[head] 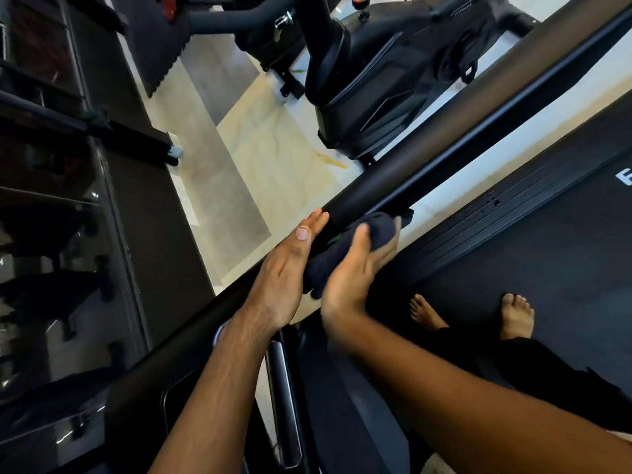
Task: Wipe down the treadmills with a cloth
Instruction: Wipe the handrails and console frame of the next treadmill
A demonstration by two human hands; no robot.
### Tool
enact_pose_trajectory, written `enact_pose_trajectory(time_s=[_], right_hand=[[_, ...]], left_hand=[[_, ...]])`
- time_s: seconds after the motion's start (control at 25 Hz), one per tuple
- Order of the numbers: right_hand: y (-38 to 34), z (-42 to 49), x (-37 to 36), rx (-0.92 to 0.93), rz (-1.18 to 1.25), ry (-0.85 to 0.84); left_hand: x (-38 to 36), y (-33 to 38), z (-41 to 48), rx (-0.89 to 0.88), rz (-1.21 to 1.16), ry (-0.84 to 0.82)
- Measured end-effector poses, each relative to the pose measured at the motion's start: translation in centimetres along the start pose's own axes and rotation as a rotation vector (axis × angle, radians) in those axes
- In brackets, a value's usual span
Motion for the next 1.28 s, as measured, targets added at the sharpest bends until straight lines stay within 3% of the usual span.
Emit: enact_pose_trajectory(time_s=[0.12,0.24,0.32,0.4,0.44,0.52,0.6,0.68,0.96,1.12,1.28], right_hand=[[3.2,1.0,-0.5,-0.136,-0.005,0.128],[2.4,-2.8,-0.4,-0.087,-0.032,-0.06],[3.5,-2.8,-0.1,-0.06,-0.036,0.011],[5.9,-1.8,-0.4,-0.206,0.036,0.093],[6.4,-2.2,-0.7,-0.274,0.029,0.047],[5.8,-4.1,-1.1,-0.238,-0.002,-0.077],[6.5,-4.6,-1.2,-0.232,0.03,-0.02],[9.1,-4.1,-0.9,-0.431,0.116,0.1],[11.6,-4.3,-0.9,-0.786,0.328,-0.164],[11.4,-6.1,1.9,-0.994,0.378,-0.131],[8.9,-6.6,-0.1,-1.01,0.423,-0.147]], left_hand=[[0.6,-1.0,-0.8,0.054,-0.011,-0.003],[1.2,-2.3,-1.9,0.026,-0.016,0.025],[1.2,-3.3,-2.3,0.035,-0.009,0.033],[1.5,-3.7,-2.7,0.042,-0.002,0.046],[1.7,-3.9,-2.8,0.041,-0.006,0.056],[2.0,-4.1,-2.8,0.024,-0.01,0.066],[2.1,-4.4,-2.7,0.028,-0.005,0.066],[2.0,-4.6,-3.1,0.057,-0.008,0.054],[2.0,-4.6,-3.3,0.05,0.025,0.096],[1.2,-3.0,-2.3,0.027,0.089,0.094],[0.0,-1.5,-0.9,0.009,0.092,0.116]])
Point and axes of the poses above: each hand's wrist, its own z-axis towards the middle knuckle, its own x-axis out of the back of the hand, y = z × x, the point moved 7 cm from there along z, towards the middle knuckle, and after that the axes turned 6 degrees about x, right-handed, at the moved point
